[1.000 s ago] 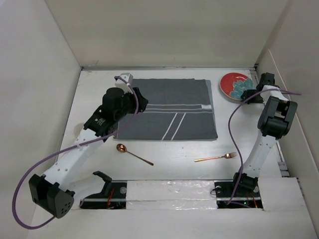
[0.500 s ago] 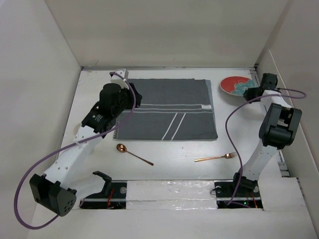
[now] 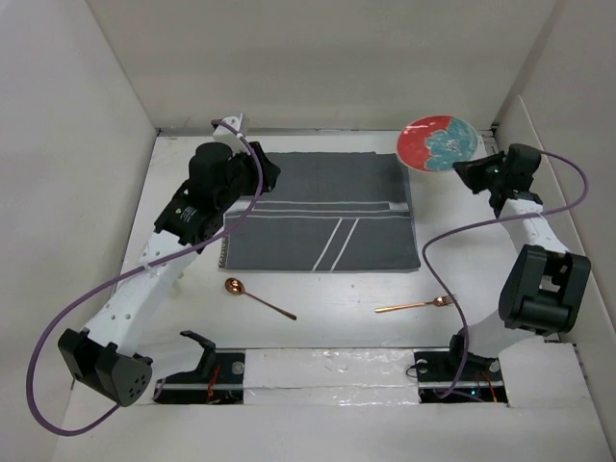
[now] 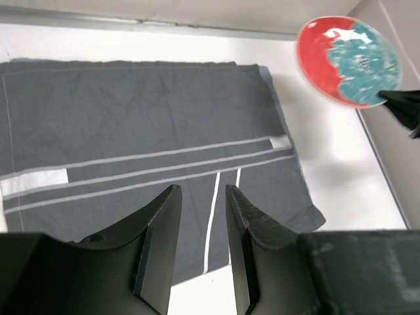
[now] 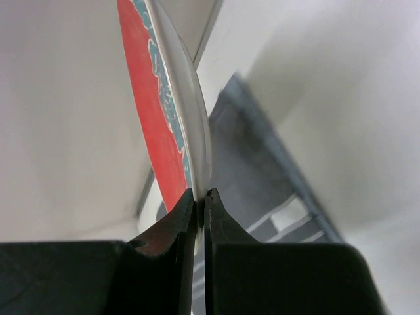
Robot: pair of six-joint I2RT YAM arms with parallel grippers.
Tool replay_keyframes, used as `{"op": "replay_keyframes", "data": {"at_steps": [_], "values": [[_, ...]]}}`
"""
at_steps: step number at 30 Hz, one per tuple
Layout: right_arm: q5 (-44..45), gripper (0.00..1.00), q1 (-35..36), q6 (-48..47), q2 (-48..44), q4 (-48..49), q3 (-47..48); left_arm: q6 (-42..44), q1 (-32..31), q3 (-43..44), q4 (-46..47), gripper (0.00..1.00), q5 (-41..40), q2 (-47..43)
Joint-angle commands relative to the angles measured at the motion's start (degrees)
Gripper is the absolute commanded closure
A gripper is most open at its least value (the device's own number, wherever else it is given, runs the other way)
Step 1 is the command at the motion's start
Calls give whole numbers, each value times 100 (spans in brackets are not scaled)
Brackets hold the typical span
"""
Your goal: Set the dinner table for one person
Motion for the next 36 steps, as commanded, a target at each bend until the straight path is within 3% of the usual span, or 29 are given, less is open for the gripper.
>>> {"op": "replay_keyframes", "data": {"at_steps": [1, 6, 10, 13, 18, 28, 36], "values": [[-1632, 100, 724, -37, -337, 1600, -26, -78, 0, 401, -74, 70, -74, -119], [-2020, 100, 2085, 164, -39, 2432, -281, 36, 0, 874, -513, 70, -767, -120], [-2179, 100, 2588, 858, 532, 3304, -413, 124, 0, 1113, -969, 69, -1067, -312], [-2056, 100, 2939, 728, 788, 3025, -116, 186, 0, 1078, -1189, 69, -1401, -619], [-1906, 100, 3274, 569, 1412, 2760, 316, 168, 0, 885, -1366, 67, -1797, -1016], [-1669, 100, 3433, 350, 2142, 2269, 790, 89, 0, 665, -1498, 67, -1850, -1297], [-1546, 100, 3539, 314, 2177, 2162, 422, 142, 0, 638, -1489, 67, -1850, -1271]]}}
